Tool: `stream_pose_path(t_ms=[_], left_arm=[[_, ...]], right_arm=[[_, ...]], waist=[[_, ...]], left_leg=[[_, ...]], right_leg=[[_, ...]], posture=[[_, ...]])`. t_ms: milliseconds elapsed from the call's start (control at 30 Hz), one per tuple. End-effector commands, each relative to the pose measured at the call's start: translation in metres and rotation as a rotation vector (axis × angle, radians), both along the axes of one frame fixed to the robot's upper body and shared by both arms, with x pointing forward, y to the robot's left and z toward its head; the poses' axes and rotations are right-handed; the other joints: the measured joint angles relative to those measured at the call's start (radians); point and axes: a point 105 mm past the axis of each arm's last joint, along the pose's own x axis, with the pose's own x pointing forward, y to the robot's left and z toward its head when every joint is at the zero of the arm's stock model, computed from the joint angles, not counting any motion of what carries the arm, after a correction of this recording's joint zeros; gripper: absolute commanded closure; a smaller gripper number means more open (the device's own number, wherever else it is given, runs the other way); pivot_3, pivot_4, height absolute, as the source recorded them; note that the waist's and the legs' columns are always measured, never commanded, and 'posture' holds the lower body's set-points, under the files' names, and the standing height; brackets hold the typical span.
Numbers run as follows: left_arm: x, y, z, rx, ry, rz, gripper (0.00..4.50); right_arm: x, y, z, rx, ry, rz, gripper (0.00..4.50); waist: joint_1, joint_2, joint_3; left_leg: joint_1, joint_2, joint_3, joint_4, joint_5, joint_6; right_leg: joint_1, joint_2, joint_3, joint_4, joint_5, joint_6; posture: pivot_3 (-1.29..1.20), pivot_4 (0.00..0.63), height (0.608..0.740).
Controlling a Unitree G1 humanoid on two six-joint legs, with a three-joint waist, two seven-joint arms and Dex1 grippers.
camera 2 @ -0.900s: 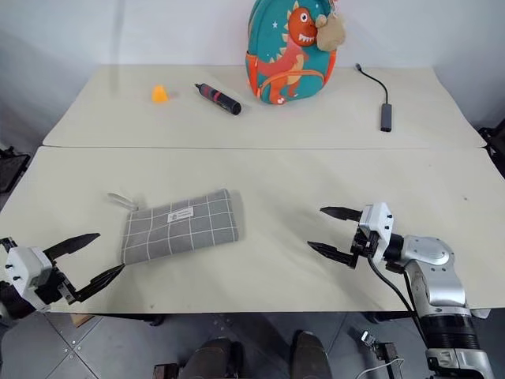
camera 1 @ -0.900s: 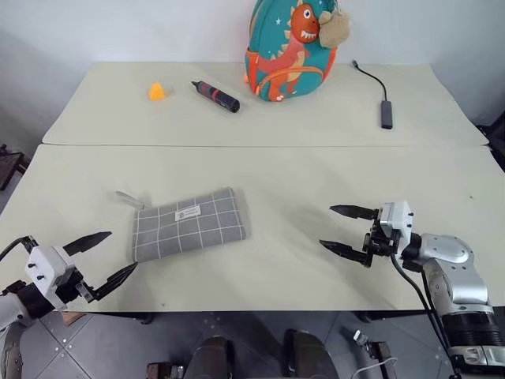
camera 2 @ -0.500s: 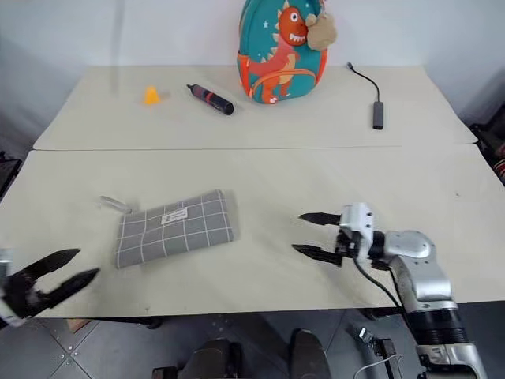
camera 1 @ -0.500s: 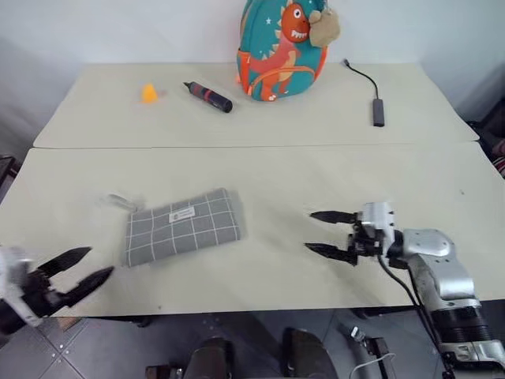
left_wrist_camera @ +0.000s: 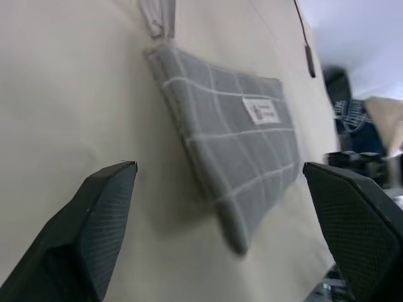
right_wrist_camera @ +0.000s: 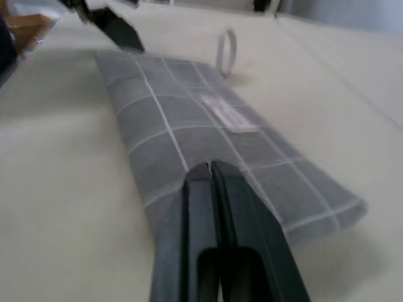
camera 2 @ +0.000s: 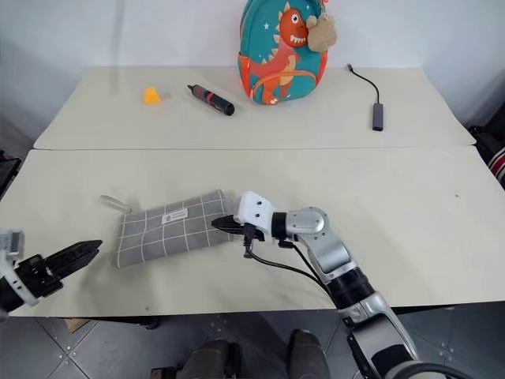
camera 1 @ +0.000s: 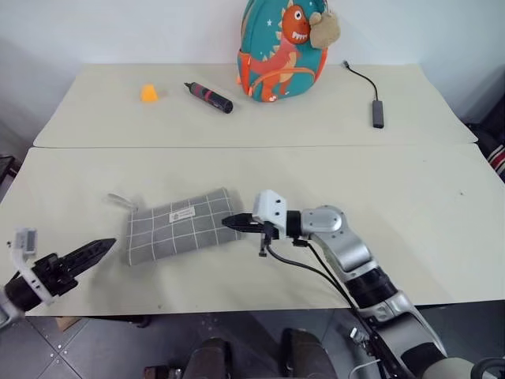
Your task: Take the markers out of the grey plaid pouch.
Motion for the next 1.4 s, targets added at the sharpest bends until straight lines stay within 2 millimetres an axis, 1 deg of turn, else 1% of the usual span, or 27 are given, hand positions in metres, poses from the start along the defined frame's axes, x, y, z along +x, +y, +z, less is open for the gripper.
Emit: stream_pose_path(t_ms=[33,100,167,300,400,500,600,733,833,967,1100,1267,1367,1400], left_arm=[[0.005,-0.001,0.008,-0.007,0.04,-0.029,0.0],[0.01,-0.004,0.006,-0.001,0.095,-0.06,0.0],[0.014,-0.005,0.002,0.016,0.151,-0.08,0.0],[0.019,-0.012,0.009,-0.043,0.185,-0.144,0.0],[0.026,-0.01,0.003,-0.018,0.227,-0.144,0.0],[0.028,-0.015,0.004,-0.045,0.246,-0.179,0.0],[0.036,-0.018,0.004,-0.075,0.24,-0.187,0.0],[0.041,-0.025,0.001,-0.088,0.234,-0.214,0.0],[0.042,-0.027,-0.003,-0.087,0.246,-0.223,0.63],[0.042,-0.029,-0.005,-0.095,0.247,-0.232,1.64],[0.042,-0.027,-0.007,-0.094,0.245,-0.225,2.88],[0.035,-0.034,-0.002,-0.116,0.238,-0.28,4.41],[0.032,-0.041,0.004,-0.144,0.204,-0.316,4.47],[0.031,-0.045,0.007,-0.145,0.191,-0.332,4.47]], right_arm=[[0.002,0.009,0.002,-0.02,-0.036,0.027,4.45],[0.002,0.01,-0.011,-0.101,-0.045,0.056,4.45],[0.002,0.009,-0.019,-0.154,-0.054,0.084,4.45],[0.003,0.007,-0.023,-0.185,-0.071,0.11,4.45],[0.004,0.004,-0.024,-0.194,-0.082,0.109,4.45],[0.005,0.001,-0.025,-0.206,-0.095,0.112,4.45],[0.007,-0.004,-0.026,-0.223,-0.115,0.109,4.45],[0.008,-0.007,-0.026,-0.224,-0.122,0.099,4.45],[0.009,-0.009,-0.025,-0.228,-0.13,0.097,4.5],[0.011,-0.011,-0.023,-0.233,-0.142,0.089,4.5],[0.013,-0.013,-0.022,-0.234,-0.149,0.083,4.5],[0.012,-0.014,-0.021,-0.234,-0.158,0.09,4.5],[0.007,-0.015,-0.015,-0.198,-0.156,0.129,4.5],[0.004,-0.018,-0.009,-0.159,-0.142,0.149,4.5]], waist=[[-0.01,0.0,0.0],[-0.019,0.0,0.0],[-0.021,0.0,0.0],[-0.026,0.0,0.0],[-0.03,-0.001,0.0],[-0.033,-0.001,0.0],[-0.032,-0.001,0.0],[-0.032,-0.001,0.0],[-0.032,-0.001,0.0],[-0.032,-0.001,0.0],[-0.032,-0.001,0.0],[-0.032,-0.001,0.0],[-0.031,-0.001,0.0],[-0.029,-0.001,0.0]], left_leg=[[0.0,0.0,0.0,0.0,0.0,0.0],[0.0,-0.001,-0.001,0.0,0.0,0.0],[0.0,-0.001,-0.001,0.0,0.0,-0.001],[0.001,0.0,0.0,0.0,0.001,-0.002],[0.001,0.0,0.0,0.0,0.001,-0.002],[0.002,0.0,0.0,0.0,0.001,-0.002],[0.003,0.0,0.0,0.0,0.001,-0.002],[0.003,0.0,0.0,0.0,0.001,-0.002],[0.003,0.0,-0.001,0.0,0.001,-0.002],[0.003,0.0,-0.001,0.0,0.001,-0.002],[0.003,0.0,-0.001,0.001,0.001,-0.002],[0.003,0.0,-0.001,0.001,0.001,-0.002],[0.003,0.0,-0.001,0.001,0.001,-0.002],[0.002,0.0,-0.001,0.001,0.001,-0.002]], right_leg=[[0.0,0.0,-0.001,0.0,0.0,0.0],[0.0,0.0,-0.002,0.001,0.0,0.0],[0.0,0.0,-0.004,0.001,0.0,-0.001],[0.0,0.0,-0.007,0.002,-0.001,-0.001],[0.0,0.0,-0.008,0.002,-0.001,-0.001],[0.001,0.0,-0.008,0.002,-0.001,-0.001],[0.002,0.0,-0.008,0.002,-0.001,-0.001],[0.002,0.0,-0.008,0.002,-0.001,-0.001],[0.002,0.0,-0.008,0.002,-0.001,-0.001],[0.002,0.0,-0.008,0.002,-0.001,-0.001],[0.002,0.0,-0.008,0.002,-0.001,-0.001],[0.002,0.0,-0.009,0.002,-0.001,-0.001],[0.002,0.0,-0.008,0.002,-0.001,-0.001],[0.002,0.0,-0.008,0.002,-0.001,-0.001]], posture=[[0.0,0.15,0.74],[0.0,0.15,0.74],[0.0,0.15,0.74],[0.0,0.15,0.74],[0.0,0.15,0.74],[0.0,0.15,0.74],[0.0,0.15,0.74],[0.0,0.15,0.74],[0.0,0.15,0.74],[0.0,0.15,0.74],[0.0,0.15,0.74],[0.0,0.15,0.74],[0.0,0.15,0.74],[0.0,0.15,0.74]])
